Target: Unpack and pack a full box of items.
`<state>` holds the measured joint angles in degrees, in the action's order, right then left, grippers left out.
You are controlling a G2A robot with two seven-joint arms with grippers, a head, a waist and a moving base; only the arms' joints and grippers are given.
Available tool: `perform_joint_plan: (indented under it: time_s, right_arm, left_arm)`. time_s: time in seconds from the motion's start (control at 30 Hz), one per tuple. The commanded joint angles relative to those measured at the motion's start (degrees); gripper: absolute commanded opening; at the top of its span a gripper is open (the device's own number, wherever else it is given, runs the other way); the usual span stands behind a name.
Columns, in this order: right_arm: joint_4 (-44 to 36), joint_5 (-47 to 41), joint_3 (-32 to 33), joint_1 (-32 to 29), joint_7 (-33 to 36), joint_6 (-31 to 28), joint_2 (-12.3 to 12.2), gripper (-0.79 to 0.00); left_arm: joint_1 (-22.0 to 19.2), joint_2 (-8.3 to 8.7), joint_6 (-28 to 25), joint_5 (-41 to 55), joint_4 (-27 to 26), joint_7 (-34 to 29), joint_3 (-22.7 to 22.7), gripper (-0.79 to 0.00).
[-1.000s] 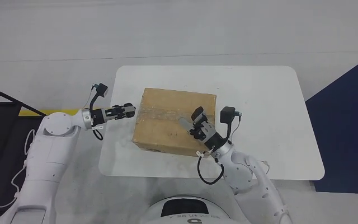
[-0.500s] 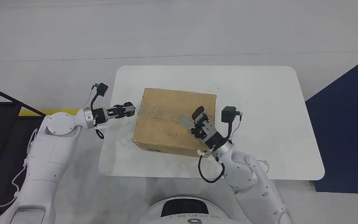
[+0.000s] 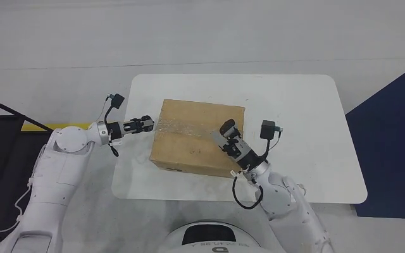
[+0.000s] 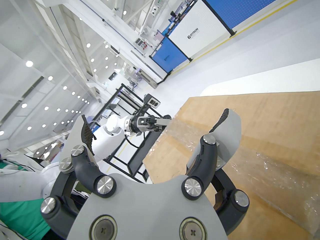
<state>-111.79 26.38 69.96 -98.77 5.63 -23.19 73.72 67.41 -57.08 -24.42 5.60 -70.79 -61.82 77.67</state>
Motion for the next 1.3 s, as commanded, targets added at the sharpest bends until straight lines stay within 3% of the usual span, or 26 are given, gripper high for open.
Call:
perform_joint_plan:
  time_s: [0.0,0.03,0.07,0.13,0.17,0.33,0.37,0.57,1.27]
  right_arm:
    - [-0.2,-5.9,2.0,-1.0,3.5,-2.5,-0.4,0.000]
    - [-0.4,-8.3,3.0,-1.6,5.1,-3.0,-0.7,0.000]
    - [-0.6,-11.8,3.8,-2.2,7.3,-3.3,-0.9,-0.142]
    - [-0.9,-17.4,6.5,-2.9,12.4,-1.0,-1.4,-0.268]
    - [-1.1,-18.8,7.2,-3.1,13.6,-0.3,-1.6,-0.280]
    - [-1.3,-22.9,11.4,-3.1,20.4,6.9,-2.4,-0.071]
    - [-1.3,-22.6,11.8,-2.9,21.1,8.6,-2.5,0.000]
    - [-1.1,-19.4,11.1,-1.2,22.3,15.8,-2.8,0.000]
    - [-0.7,-15.9,6.0,4.0,23.6,26.7,-2.9,0.000]
  left_arm:
    - [0.1,0.04,-0.1,0.0,0.0,0.0,-0.2,-0.785]
    - [0.1,0.06,-0.2,-0.1,0.0,-0.1,-0.3,-0.785]
    - [0.0,0.08,-0.3,-0.1,0.1,-0.2,-0.4,-0.785]
    - [-0.1,0.09,-1.2,0.9,0.0,-1.3,-0.7,-0.785]
    - [-0.2,0.14,-1.4,0.7,0.0,-1.6,-0.8,-0.785]
    - [-0.6,0.39,-1.8,-2.5,-0.3,-0.7,-1.1,-0.785]
    - [-0.6,0.40,-1.6,-3.0,-0.4,-0.2,-1.2,-0.785]
    - [-0.2,0.55,-1.1,-5.2,-1.2,2.7,-1.3,-0.785]
    - [0.3,0.99,-1.1,-6.8,-2.1,4.4,-2.4,-0.785]
